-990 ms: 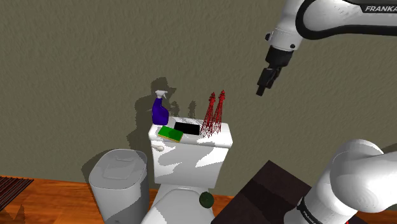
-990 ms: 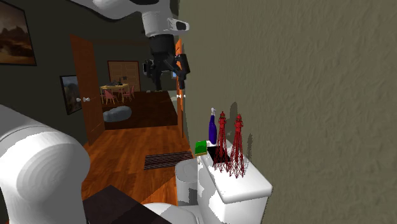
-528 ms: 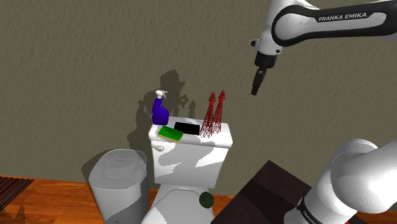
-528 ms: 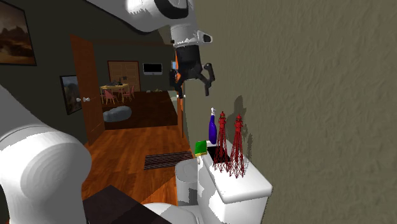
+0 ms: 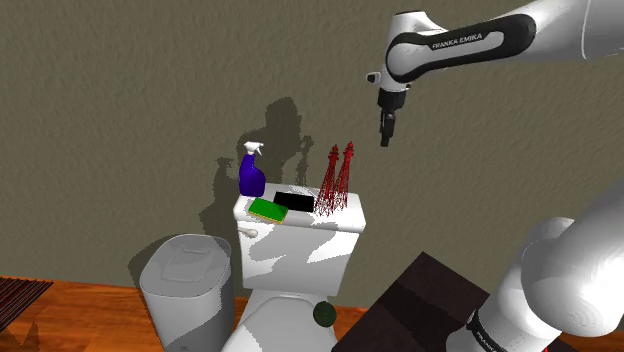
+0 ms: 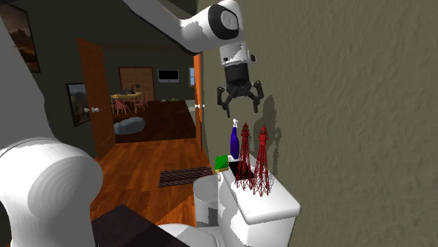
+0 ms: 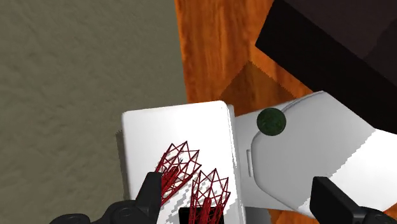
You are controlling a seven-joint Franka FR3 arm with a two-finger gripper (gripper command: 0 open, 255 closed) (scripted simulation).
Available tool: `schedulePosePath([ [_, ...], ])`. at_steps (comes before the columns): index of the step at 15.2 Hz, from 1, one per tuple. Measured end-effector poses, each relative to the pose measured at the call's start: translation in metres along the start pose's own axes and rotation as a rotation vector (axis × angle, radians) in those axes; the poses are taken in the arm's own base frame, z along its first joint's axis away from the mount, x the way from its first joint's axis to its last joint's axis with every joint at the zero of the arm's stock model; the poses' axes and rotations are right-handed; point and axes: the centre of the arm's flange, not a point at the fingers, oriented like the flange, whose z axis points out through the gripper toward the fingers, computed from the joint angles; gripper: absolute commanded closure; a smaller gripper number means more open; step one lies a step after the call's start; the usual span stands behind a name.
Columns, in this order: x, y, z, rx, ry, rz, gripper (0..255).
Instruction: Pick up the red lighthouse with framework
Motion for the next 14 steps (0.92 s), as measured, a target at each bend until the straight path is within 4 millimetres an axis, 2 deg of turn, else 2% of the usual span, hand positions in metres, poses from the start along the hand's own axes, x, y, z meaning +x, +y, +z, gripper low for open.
schedulePosePath([
  [5, 0.040, 0.044, 0.022, -0.020, -0.040, -0.184, 0],
  [10, 0.090, 0.081, 0.049, -0.039, -0.081, -0.369, 0],
  [12, 0.101, 0.088, 0.057, -0.042, -0.089, -0.409, 0],
  [14, 0.104, 0.088, 0.068, -0.043, -0.091, -0.419, 0],
])
